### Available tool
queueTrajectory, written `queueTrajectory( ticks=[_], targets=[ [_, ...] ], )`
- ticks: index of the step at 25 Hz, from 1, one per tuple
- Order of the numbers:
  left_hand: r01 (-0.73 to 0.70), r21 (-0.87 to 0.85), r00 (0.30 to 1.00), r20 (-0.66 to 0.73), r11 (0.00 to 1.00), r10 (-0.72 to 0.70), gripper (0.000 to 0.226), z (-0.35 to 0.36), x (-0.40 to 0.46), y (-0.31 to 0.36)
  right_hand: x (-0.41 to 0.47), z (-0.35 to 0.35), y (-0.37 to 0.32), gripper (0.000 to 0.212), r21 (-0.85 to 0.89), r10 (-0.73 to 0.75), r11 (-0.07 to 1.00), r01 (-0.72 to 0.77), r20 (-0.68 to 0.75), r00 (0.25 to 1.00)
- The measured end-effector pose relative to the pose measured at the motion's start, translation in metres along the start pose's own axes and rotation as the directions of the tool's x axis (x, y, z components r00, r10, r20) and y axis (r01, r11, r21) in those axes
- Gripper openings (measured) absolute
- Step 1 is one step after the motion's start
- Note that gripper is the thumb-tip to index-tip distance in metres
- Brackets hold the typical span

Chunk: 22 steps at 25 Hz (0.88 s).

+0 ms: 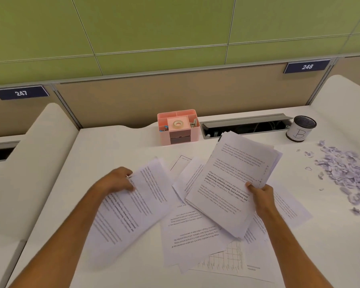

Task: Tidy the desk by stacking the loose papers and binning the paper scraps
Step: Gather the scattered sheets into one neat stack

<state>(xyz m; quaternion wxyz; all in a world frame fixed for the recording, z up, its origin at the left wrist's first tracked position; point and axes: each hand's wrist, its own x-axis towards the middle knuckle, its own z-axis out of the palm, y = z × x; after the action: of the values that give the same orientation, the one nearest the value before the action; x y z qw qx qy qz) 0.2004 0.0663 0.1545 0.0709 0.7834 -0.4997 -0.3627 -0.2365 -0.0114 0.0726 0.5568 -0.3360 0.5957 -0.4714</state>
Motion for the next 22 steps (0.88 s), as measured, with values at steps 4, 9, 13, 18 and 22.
queueTrajectory(
  ticks=[4, 9, 13, 18, 22],
  targets=[
    [-0.1, -0.111, 0.988, -0.132, 0.989, 0.085, 0.033, -0.039, -0.021, 0.007, -0.001, 0.012, 0.004, 0.012, 0.007, 0.024, 1.0, -0.024, 0.029, 0.999],
    [-0.296, -0.432, 0.953, -0.186, 0.852, 0.237, 0.029, -0.048, -0.048, 0.036, -0.006, 0.032, 0.006, 0.01, 0.009, 0.04, 0.999, -0.041, 0.089, 0.995],
    [-0.333, -0.58, 0.937, -0.111, 0.744, 0.332, 0.044, -0.032, -0.049, 0.056, -0.017, 0.056, 0.001, 0.011, -0.025, 0.013, 1.0, -0.009, 0.189, 0.982],
    [-0.27, -0.778, 0.955, -0.139, 0.568, 0.263, 0.055, 0.01, -0.026, 0.064, -0.037, 0.088, -0.015, 0.015, -0.05, -0.051, 0.996, 0.075, 0.383, 0.922],
    [-0.223, -0.878, 0.975, -0.197, 0.423, 0.105, 0.034, 0.033, -0.013, 0.059, -0.051, 0.108, -0.03, 0.024, -0.08, -0.093, 0.985, 0.153, 0.502, 0.86]
  ],
)
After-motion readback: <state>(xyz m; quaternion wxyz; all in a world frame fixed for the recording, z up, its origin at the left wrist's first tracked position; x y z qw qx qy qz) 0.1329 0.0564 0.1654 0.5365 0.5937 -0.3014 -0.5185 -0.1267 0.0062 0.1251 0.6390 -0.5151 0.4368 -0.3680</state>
